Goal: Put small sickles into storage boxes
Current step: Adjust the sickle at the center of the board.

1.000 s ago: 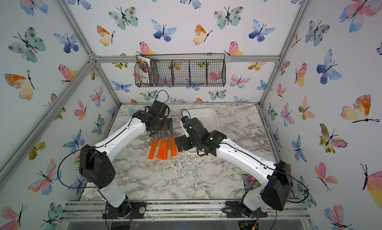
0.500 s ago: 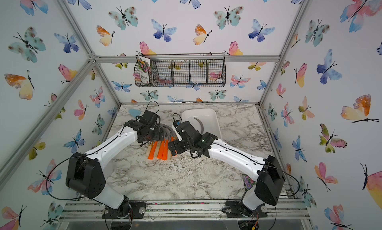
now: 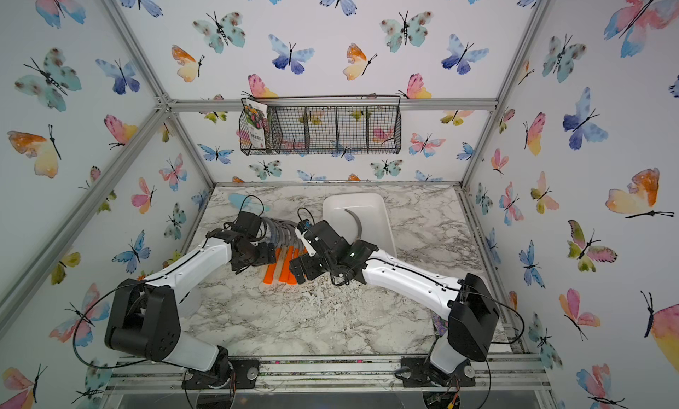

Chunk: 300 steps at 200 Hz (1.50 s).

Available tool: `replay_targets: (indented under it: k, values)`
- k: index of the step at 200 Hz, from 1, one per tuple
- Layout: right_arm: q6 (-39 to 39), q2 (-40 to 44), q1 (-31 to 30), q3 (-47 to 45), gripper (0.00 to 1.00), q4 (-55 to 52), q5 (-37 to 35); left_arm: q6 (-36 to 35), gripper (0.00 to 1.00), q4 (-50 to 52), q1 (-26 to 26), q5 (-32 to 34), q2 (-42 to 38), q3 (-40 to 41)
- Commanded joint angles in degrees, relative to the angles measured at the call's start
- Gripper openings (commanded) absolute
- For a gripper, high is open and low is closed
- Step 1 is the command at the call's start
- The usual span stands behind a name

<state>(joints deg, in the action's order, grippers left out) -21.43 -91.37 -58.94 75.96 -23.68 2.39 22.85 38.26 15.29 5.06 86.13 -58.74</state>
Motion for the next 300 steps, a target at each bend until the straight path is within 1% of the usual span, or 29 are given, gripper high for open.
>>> replay_targets:
  k: [1, 52, 109, 154, 181, 242, 300]
  values:
    - [-0.3, -0.9, -0.5, 0.4, 0.98, 1.7, 1.6, -1.5, 0.94, -2.3, -1.2, -1.7, 0.0, 1.1]
    - [0.8, -1.6, -0.7, 0.8, 0.98, 1.6, 1.9, -1.8, 0.93, -6.0, -4.0, -4.1, 3.6, 3.4]
    - [2.4, -2.5, -0.7, 1.5, 0.98, 0.7, 1.6, -1.8, 0.92, -8.4, -4.5, -4.8, 8.6, 3.4]
    - [2.9, -2.5, -0.7, 1.1, 0.99, 0.2, 1.0, -2.1, 0.90, -9.5, -5.4, -4.7, 10.5, 2.9]
    - [3.0, -2.5, -0.7, 1.0, 0.98, 0.1, 0.6, -2.9, 0.88, -10.2, -6.0, -5.8, 10.1, 2.3]
    - [3.1, -3.0, -0.7, 1.5, 0.98, -0.2, 0.1, -5.9, 0.87, -9.4, -6.6, -6.1, 7.4, 0.6]
    - [3.2, -3.9, -0.7, 2.5, 0.98, -0.9, 0.3, -6.0, 0.86, -10.0, -9.5, -8.3, 9.8, -0.1]
